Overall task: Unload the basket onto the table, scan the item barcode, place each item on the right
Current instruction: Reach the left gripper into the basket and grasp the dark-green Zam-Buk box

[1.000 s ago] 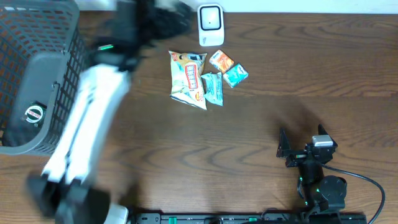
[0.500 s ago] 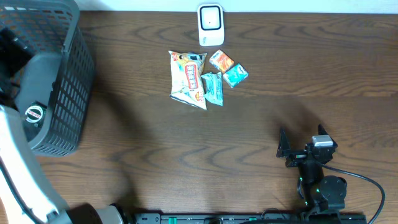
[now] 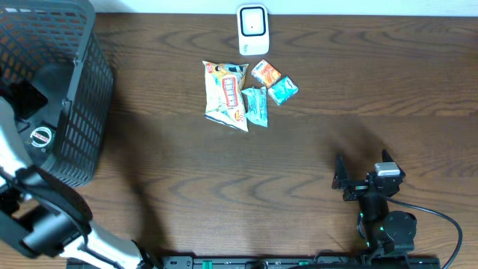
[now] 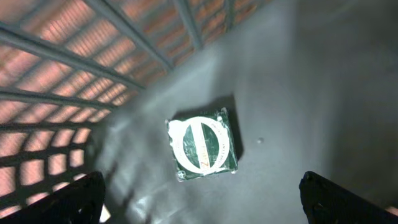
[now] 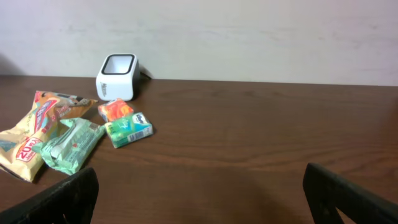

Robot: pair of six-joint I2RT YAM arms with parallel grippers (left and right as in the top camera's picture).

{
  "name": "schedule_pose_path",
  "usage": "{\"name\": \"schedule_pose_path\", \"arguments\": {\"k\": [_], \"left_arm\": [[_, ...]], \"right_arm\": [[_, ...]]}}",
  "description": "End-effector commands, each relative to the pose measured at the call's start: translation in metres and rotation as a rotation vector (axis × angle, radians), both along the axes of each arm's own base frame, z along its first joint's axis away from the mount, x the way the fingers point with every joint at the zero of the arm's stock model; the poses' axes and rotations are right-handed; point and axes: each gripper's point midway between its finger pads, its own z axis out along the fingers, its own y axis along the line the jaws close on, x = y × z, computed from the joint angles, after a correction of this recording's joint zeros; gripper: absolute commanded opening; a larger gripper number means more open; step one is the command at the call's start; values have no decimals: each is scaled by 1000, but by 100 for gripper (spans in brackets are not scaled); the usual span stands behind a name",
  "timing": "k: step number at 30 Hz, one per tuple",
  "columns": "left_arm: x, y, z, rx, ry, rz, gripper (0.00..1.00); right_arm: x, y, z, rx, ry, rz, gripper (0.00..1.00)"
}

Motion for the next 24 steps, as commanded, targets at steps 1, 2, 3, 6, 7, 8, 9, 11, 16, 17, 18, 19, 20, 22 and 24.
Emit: {"name": "schedule_pose_path", "arguments": {"k": [1, 2, 3, 6, 7, 8, 9, 11, 16, 17, 18, 19, 20, 22, 24], "left_arm": [[-3, 3, -24, -53, 0, 163, 98], [-3, 3, -29, -66, -3, 198, 98], [-2, 3, -37, -87, -12, 257, 98], [-2, 3, -49, -109, -11, 314, 98], [-2, 3, -53, -116, -5, 325, 98], [-2, 3, -60, -123, 6, 328, 98], [-2, 3, -63, -127, 13, 328, 98], [-5, 1, -78, -142, 46, 329, 98], [-5, 3, -105, -156, 87, 334, 98], [-4, 4, -108, -157, 89, 334, 98], [-4, 4, -111, -158, 92, 335, 98], [-4, 4, -114, -161, 98, 335, 99], [-4, 4, -119, -165, 106, 335, 98], [-4, 4, -124, -168, 114, 336, 99], [-5, 5, -131, -169, 127, 324, 100]], "right_arm": [[0, -3, -1, -1, 2, -13, 99], [0, -3, -1, -1, 2, -13, 99], [0, -3, -1, -1, 2, -13, 99], [0, -3, -1, -1, 2, -13, 99], [0, -3, -1, -1, 2, -13, 99], [0, -3, -1, -1, 3, -13, 99], [0, -3, -1, -1, 2, -13, 99], [0, -3, -1, -1, 2, -13, 99], [0, -3, -1, -1, 2, -13, 99], [0, -3, -1, -1, 3, -13, 99], [0, -3, -1, -1, 3, -13, 99], [0, -3, -1, -1, 2, -13, 99], [0, -3, -1, -1, 2, -13, 99], [0, -3, -1, -1, 2, -13, 99], [0, -3, -1, -1, 2, -13, 99]]}}
